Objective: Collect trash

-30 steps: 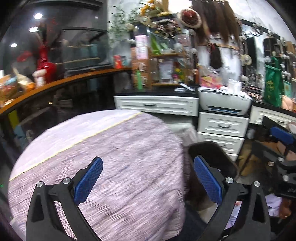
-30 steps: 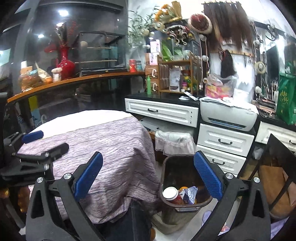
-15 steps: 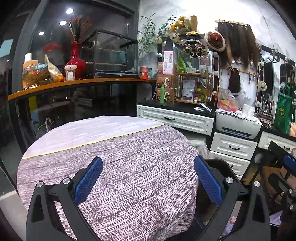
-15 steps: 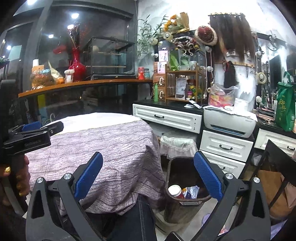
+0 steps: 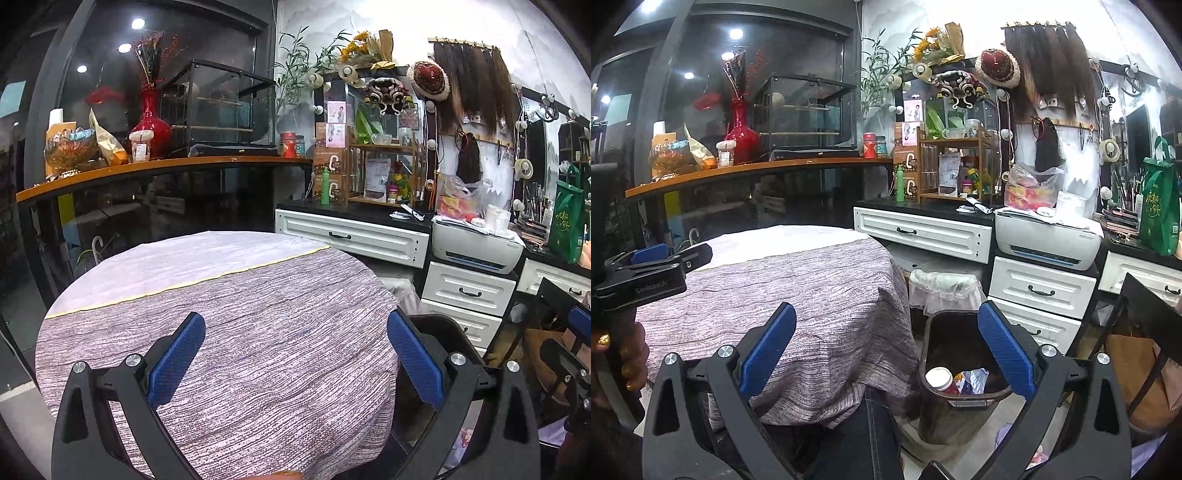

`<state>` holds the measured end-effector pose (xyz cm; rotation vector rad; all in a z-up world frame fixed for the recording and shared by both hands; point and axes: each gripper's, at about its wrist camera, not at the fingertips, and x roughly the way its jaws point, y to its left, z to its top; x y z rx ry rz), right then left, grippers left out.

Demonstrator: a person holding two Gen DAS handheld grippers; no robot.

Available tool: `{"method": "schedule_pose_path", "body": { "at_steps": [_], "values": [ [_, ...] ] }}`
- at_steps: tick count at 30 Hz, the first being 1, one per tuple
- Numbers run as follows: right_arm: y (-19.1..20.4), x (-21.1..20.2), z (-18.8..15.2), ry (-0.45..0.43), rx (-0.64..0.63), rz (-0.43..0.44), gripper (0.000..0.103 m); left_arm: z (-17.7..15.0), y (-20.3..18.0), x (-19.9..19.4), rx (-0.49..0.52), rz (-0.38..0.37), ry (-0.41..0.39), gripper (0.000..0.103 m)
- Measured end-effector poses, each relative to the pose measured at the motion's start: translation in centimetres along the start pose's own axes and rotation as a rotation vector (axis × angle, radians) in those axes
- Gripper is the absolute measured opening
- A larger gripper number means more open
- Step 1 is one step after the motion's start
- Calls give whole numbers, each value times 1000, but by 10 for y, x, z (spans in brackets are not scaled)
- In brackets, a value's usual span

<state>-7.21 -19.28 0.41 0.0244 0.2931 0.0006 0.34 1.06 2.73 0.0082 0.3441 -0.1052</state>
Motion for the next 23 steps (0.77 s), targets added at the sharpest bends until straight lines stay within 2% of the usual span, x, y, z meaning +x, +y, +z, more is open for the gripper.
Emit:
{"method": "schedule_pose_path", "body": {
  "at_steps": [23],
  "values": [
    [-5,8,-3,22,5,-4,97,-4,-4,5,29,-4,25,98]
  ]
}}
